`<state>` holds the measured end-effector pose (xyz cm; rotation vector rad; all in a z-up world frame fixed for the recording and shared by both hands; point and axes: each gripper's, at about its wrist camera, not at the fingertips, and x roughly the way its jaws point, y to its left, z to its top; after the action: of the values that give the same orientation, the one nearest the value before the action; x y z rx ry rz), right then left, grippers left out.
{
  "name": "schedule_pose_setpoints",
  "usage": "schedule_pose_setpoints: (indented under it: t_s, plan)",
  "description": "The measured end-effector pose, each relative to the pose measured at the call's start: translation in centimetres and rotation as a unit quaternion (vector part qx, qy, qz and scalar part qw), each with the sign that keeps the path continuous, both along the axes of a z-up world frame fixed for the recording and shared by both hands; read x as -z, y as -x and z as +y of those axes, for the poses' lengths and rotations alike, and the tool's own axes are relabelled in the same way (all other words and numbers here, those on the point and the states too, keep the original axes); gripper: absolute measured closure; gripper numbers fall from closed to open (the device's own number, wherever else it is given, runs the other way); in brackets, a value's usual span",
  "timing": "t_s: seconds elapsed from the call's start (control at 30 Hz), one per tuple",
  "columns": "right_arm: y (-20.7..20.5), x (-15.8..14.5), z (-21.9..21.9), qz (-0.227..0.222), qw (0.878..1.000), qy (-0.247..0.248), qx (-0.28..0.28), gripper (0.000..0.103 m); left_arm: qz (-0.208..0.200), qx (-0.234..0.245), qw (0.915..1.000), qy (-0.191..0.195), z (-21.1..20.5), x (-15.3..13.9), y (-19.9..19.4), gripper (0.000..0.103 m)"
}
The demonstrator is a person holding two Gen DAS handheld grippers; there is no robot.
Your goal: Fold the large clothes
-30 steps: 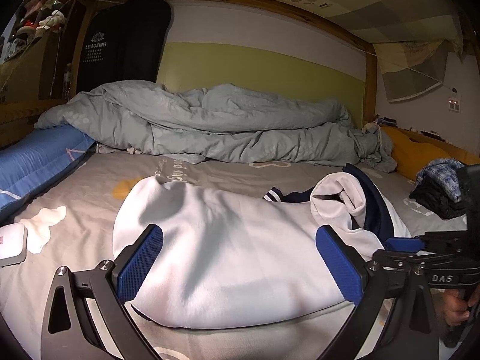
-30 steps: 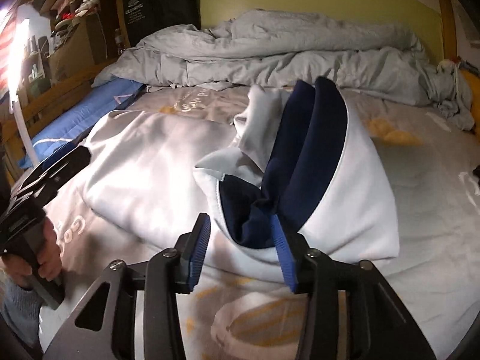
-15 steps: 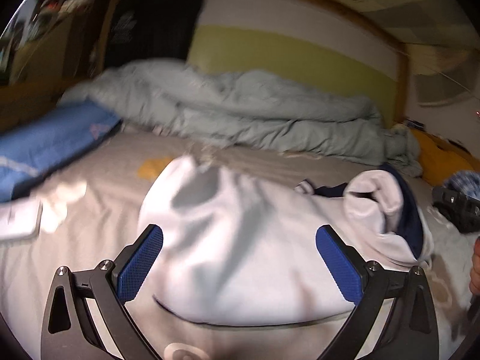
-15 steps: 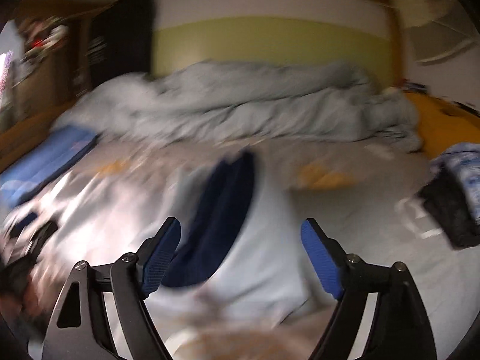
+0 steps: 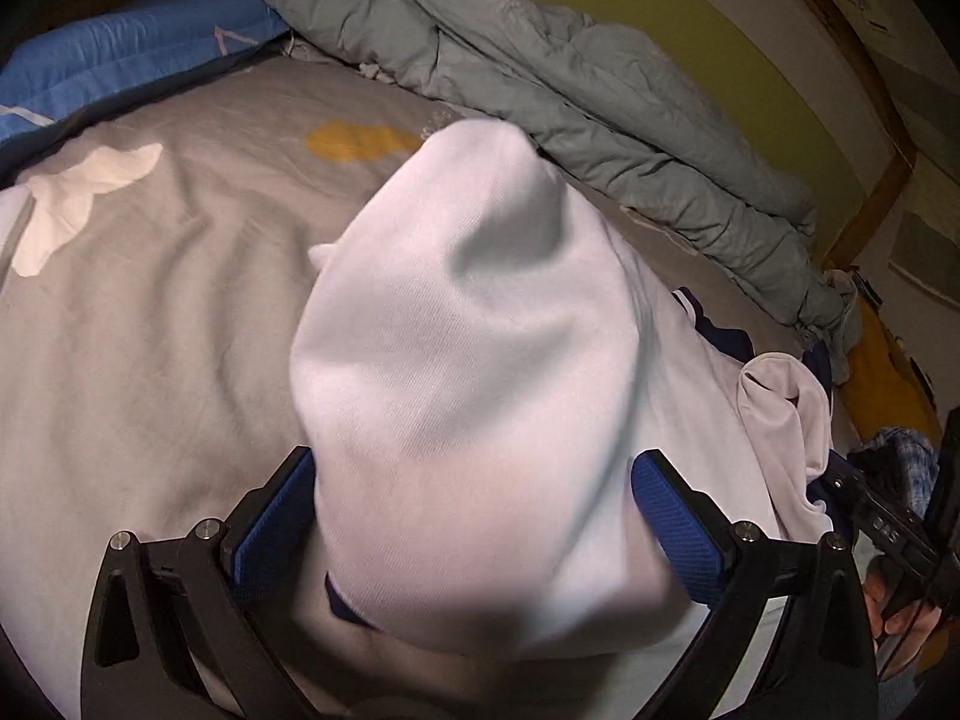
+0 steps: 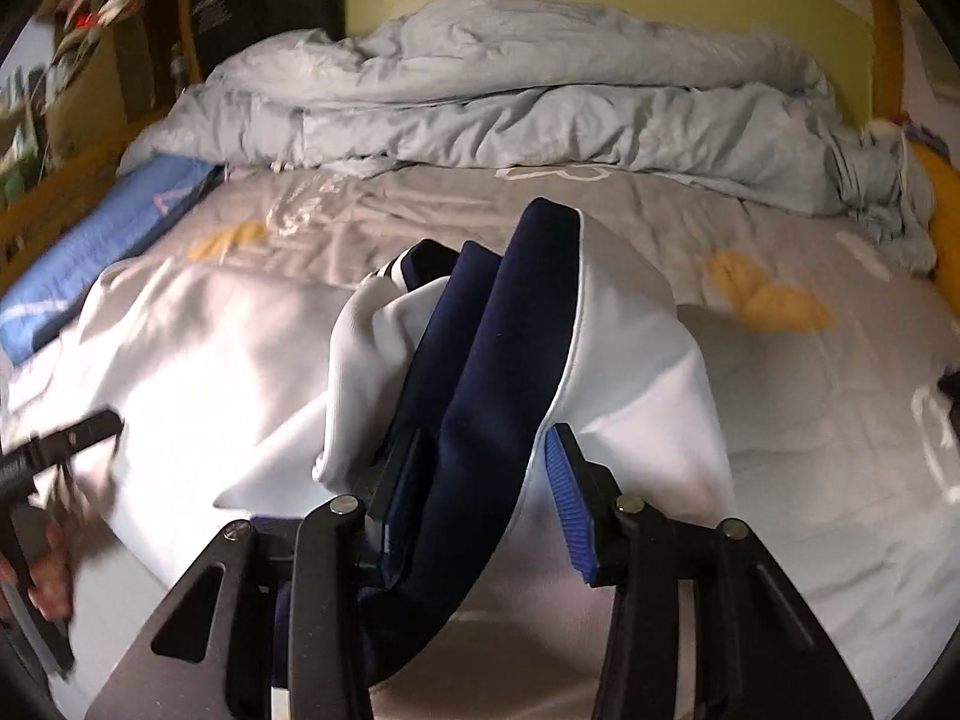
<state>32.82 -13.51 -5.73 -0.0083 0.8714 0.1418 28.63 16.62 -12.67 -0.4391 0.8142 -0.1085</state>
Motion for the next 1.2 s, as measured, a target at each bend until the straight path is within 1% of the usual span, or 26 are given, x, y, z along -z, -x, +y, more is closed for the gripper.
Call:
schedule_pose_setpoints:
  t_s: [0.03,0.1,0.13,0.17,0.2,0.23,0.27,0.3,0.33,0.37,0.4,0.47,0.53,0.57,0.63,0.7,0.77,0.8,0.87,0.93,0.97,1.0,1.03,1.07,1.13,1.2]
  plan:
    - [0.2,-0.4,-0.2,0.002,1.000,-0.003,-0.004,0.061,0.001,0.003,1.0000,0.006,0.1,0.0,-0.1,0.000]
    - [0.6,-1.1,-1.1,0.003,0.999,-0.032,-0.004,0.061,0.001,0.004,0.9998,0.018,0.3,-0.1,-0.5,0.001]
    - [0.9,-1.5,-1.7,0.002,0.999,-0.048,-0.001,0.061,-0.002,0.004,0.9996,0.026,0.4,-0.1,-0.7,0.005]
    - [1.3,-1.8,-2.1,0.000,0.998,-0.056,0.003,0.062,-0.009,0.006,0.9992,0.037,0.5,-0.2,-0.7,0.038]
    - [1.6,-1.9,-2.4,-0.001,0.998,-0.057,0.005,0.062,-0.012,0.016,0.9982,0.057,0.6,-0.2,-0.7,0.063]
    - [1.7,-2.0,-2.5,-0.001,0.999,-0.049,0.005,0.064,-0.015,0.018,0.9974,0.069,0.5,-0.4,-0.7,0.069]
    - [1.8,-2.0,-2.6,-0.002,0.999,-0.039,0.002,0.065,-0.029,0.016,0.9977,0.059,0.2,-1.2,-0.3,0.084]
    - [2.0,-1.9,-2.7,-0.006,0.999,-0.031,-0.003,0.065,-0.045,0.020,0.9981,0.038,-0.4,-2.0,0.1,0.089]
    - [1.8,-1.7,-2.7,-0.007,1.000,-0.029,-0.009,0.065,-0.072,0.022,0.9971,-0.005,-1.7,-3.4,0.8,0.091]
    - [1.5,-1.3,-2.7,-0.001,0.999,-0.029,-0.015,0.065,-0.096,0.024,0.9942,-0.043,-3.1,-4.7,1.6,0.092]
    - [1.1,-0.6,-2.6,0.010,0.999,-0.035,-0.022,0.063,-0.113,0.027,0.9911,-0.065,-4.1,-5.6,2.0,0.093]
    - [0.6,0.1,-2.0,0.015,0.999,-0.032,-0.037,0.060,-0.159,0.050,0.9807,-0.102,-7.1,-8.1,3.5,0.093]
    - [0.4,0.3,-1.3,0.011,0.998,-0.021,-0.052,0.058,-0.186,0.070,0.9724,-0.122,-9.5,-10.0,4.2,0.093]
    - [0.4,0.3,-1.3,0.011,0.998,-0.028,-0.058,0.056,-0.199,0.083,0.9672,-0.135,-11.3,-11.0,4.8,0.093]
    - [0.6,0.2,-1.7,0.012,0.997,-0.048,-0.066,0.056,-0.207,0.102,0.9630,-0.139,-13.9,-12.2,5.4,0.094]
    - [0.9,0.1,-2.9,0.017,0.993,-0.088,-0.074,0.056,-0.212,0.116,0.9619,-0.129,-16.3,-12.5,5.6,0.094]
    - [2.0,-0.6,-4.9,0.014,0.990,-0.114,-0.078,0.066,-0.213,0.124,0.9620,-0.118,-18.5,-12.0,5.5,0.094]
    - [2.7,-1.2,-6.1,0.003,0.991,-0.116,-0.070,0.067,-0.217,0.124,0.9623,-0.108,-19.4,-11.4,5.5,0.094]
    - [4.5,-2.2,-9.1,-0.028,0.994,-0.103,-0.027,0.055,-0.220,0.125,0.9635,-0.086,-21.4,-9.9,5.0,0.094]
    - [6.1,-2.5,-12.2,-0.038,0.996,-0.078,0.018,0.055,-0.228,0.122,0.9630,-0.075,-22.7,-8.4,5.1,0.094]
    - [6.5,-2.3,-13.5,-0.032,0.996,-0.075,0.029,0.055,-0.235,0.121,0.9608,-0.082,-23.8,-7.5,5.0,0.094]
    - [6.7,-2.0,-14.8,-0.024,0.996,-0.072,0.045,0.055,-0.240,0.123,0.9581,-0.098,-24.4,-7.1,5.3,0.094]
    - [6.8,-1.6,-15.7,-0.017,0.996,-0.068,0.058,0.055,-0.245,0.127,0.9528,-0.126,-25.2,-6.6,5.5,0.094]
    - [6.8,-1.1,-16.6,-0.011,0.995,-0.066,0.070,0.055,-0.250,0.128,0.9497,-0.140,-25.6,-6.4,5.8,0.094]
    - [6.7,0.1,-17.5,0.005,0.995,-0.067,0.080,0.055,-0.252,0.126,0.9494,-0.139,-25.4,-6.4,5.7,0.094]
    - [6.7,1.2,-17.4,0.024,0.994,-0.070,0.075,0.055,-0.246,0.120,0.9517,-0.139,-24.9,-6.1,5.5,0.094]
